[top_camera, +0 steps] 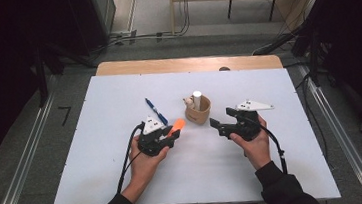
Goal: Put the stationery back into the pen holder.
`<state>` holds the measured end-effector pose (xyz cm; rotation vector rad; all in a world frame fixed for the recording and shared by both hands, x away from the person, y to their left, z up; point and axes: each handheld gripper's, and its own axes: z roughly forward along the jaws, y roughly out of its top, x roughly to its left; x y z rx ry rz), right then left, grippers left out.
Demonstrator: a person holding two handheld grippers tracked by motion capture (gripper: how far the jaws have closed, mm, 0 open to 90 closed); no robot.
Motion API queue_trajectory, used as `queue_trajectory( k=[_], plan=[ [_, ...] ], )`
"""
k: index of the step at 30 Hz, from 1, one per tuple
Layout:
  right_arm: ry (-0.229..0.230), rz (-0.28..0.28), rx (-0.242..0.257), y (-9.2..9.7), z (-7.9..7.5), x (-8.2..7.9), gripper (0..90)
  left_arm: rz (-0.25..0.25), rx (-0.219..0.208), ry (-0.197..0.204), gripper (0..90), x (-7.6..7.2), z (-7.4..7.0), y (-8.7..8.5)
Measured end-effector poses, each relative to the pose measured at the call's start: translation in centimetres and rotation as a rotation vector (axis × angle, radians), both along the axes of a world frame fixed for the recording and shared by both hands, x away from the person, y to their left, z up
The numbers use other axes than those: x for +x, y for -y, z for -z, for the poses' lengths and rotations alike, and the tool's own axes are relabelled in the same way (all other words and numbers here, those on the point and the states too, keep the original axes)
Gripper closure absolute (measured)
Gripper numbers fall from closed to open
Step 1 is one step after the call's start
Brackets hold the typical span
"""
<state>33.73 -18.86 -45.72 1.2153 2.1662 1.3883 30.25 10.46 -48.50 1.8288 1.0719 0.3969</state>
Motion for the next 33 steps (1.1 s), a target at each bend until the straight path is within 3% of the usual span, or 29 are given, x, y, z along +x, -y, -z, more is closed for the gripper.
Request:
queue_trajectory(
  k=[12,33],
  plan=[
    [-0.003,-0.025,0.000,-0.8,0.1,-0.4,18.1,-0.017,-0.067,0.030,65.3,0.2,-1.7,-0.7],
    [-0.010,-0.076,-0.004,-2.6,0.3,-1.2,18.1,-0.016,-0.111,0.048,65.3,0.7,-2.6,-0.3]
  ],
)
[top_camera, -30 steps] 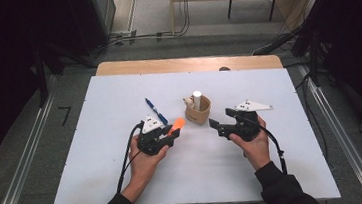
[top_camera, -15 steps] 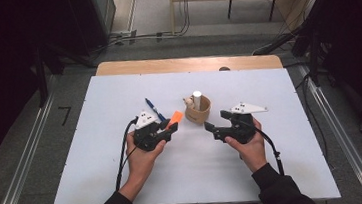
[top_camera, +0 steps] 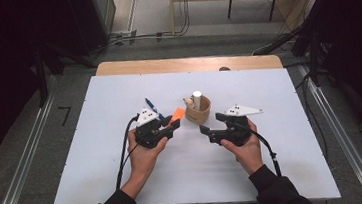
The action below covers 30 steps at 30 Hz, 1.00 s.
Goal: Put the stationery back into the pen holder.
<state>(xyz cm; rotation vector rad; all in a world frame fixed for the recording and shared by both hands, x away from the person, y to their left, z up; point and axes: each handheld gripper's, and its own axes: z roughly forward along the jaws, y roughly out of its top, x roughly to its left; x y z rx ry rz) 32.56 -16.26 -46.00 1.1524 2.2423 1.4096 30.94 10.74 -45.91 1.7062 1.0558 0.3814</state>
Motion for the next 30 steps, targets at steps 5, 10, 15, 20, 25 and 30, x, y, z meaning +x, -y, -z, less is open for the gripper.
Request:
queue_trajectory(
  k=[5,10,15,20,25,30],
  plan=[
    [-0.003,-0.009,-0.001,-0.3,0.0,-0.1,18.1,0.000,-0.006,0.000,65.3,0.1,-0.1,0.1],
    [-0.003,-0.017,0.000,-0.5,0.0,-0.3,18.1,0.002,-0.012,0.000,65.4,0.3,-0.1,0.3],
    [-0.007,-0.024,-0.003,-0.8,0.1,-0.4,18.1,0.002,-0.016,0.000,65.3,0.4,-0.2,0.4],
    [-0.009,-0.036,-0.004,-1.2,0.2,-0.5,18.1,0.003,-0.023,0.000,65.4,0.5,-0.3,0.5],
    [-0.014,-0.048,-0.003,-1.7,0.3,-0.7,18.2,0.005,-0.025,-0.002,65.4,0.5,-0.2,0.8],
    [-0.014,-0.063,-0.001,-2.3,0.3,-0.8,18.2,0.007,-0.030,-0.003,65.3,0.6,-0.2,1.1]
  ],
)
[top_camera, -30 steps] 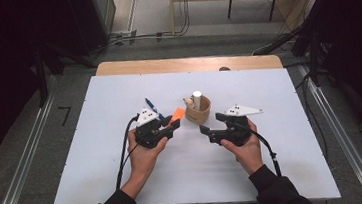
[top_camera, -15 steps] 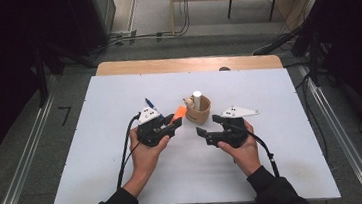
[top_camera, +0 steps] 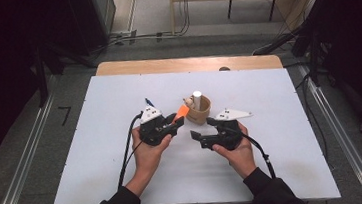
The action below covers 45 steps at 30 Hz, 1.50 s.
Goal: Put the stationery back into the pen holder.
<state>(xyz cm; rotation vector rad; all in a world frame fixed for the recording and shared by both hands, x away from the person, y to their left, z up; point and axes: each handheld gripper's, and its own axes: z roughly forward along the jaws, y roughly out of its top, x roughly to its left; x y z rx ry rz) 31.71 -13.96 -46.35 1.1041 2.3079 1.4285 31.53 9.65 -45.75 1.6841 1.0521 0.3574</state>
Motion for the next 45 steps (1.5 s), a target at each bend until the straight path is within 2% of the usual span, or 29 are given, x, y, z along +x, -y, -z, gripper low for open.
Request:
queue_trajectory(
  k=[19,26,37,45],
  plan=[
    [-0.029,-0.054,0.033,-2.6,0.4,-0.3,19.9,0.023,-0.011,0.004,65.3,-0.1,0.1,1.2],
    [-0.047,-0.059,0.065,-2.7,0.4,-0.2,21.1,0.041,-0.021,-0.001,65.3,-0.4,0.1,1.5],
    [-0.054,-0.072,0.071,-2.7,0.4,-0.1,23.2,0.030,-0.020,0.008,65.3,-0.6,-0.1,1.5],
    [-0.071,-0.092,0.105,-2.8,0.3,-0.2,25.5,0.046,-0.026,0.014,65.3,-0.8,-0.1,1.9]
  ],
)
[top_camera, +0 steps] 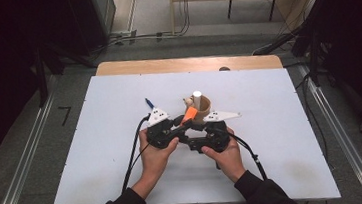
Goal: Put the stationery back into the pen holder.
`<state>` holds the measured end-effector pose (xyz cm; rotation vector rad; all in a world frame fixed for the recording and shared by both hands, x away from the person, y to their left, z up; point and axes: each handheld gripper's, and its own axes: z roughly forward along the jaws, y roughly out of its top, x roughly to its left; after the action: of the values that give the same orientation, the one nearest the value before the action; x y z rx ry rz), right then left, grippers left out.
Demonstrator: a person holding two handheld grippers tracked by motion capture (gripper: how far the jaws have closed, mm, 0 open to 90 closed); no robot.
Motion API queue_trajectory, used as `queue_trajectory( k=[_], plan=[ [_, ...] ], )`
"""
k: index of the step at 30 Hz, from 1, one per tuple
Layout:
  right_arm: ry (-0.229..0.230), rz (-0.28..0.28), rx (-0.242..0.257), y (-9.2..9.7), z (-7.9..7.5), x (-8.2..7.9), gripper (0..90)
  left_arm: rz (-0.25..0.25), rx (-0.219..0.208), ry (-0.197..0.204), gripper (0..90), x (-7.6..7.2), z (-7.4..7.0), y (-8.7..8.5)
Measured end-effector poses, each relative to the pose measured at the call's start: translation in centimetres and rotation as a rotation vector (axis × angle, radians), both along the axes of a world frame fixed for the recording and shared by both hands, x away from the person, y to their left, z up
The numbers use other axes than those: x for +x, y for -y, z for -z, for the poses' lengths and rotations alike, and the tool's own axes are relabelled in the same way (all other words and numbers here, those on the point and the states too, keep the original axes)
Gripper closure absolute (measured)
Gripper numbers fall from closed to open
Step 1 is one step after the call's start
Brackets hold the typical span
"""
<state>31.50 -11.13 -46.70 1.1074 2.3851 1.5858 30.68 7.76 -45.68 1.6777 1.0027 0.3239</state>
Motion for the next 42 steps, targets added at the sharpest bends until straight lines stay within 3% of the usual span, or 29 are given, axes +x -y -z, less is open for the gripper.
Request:
queue_trajectory(
  k=[5,9,15,18,20,28,42],
  plan=[
    [0.005,-0.001,0.001,-0.1,0.1,0.1,33.0,0.023,-0.007,0.000,65.3,-0.4,-0.1,0.7],
    [0.003,-0.014,0.007,0.0,0.1,0.1,47.0,0.025,-0.029,-0.007,65.2,-0.6,-0.1,0.7],
    [-0.001,-0.028,0.019,0.1,0.1,0.1,49.1,0.020,-0.049,-0.022,64.8,-0.7,-0.2,0.6],
    [-0.005,-0.011,0.021,0.3,0.1,0.2,60.9,0.022,-0.069,-0.026,64.3,-0.7,-0.3,0.4],
    [-0.023,-0.009,0.033,0.5,0.0,0.3,63.0,0.022,-0.077,-0.029,64.3,-0.7,-0.3,0.3],
    [-0.021,0.008,0.028,0.8,0.0,0.4,71.9,0.027,-0.084,-0.033,60.5,-0.8,-0.4,0.2],
    [-0.015,0.024,0.037,1.5,-0.2,0.6,72.1,0.041,-0.105,-0.028,52.5,-1.0,-0.8,-0.2]
  ],
)
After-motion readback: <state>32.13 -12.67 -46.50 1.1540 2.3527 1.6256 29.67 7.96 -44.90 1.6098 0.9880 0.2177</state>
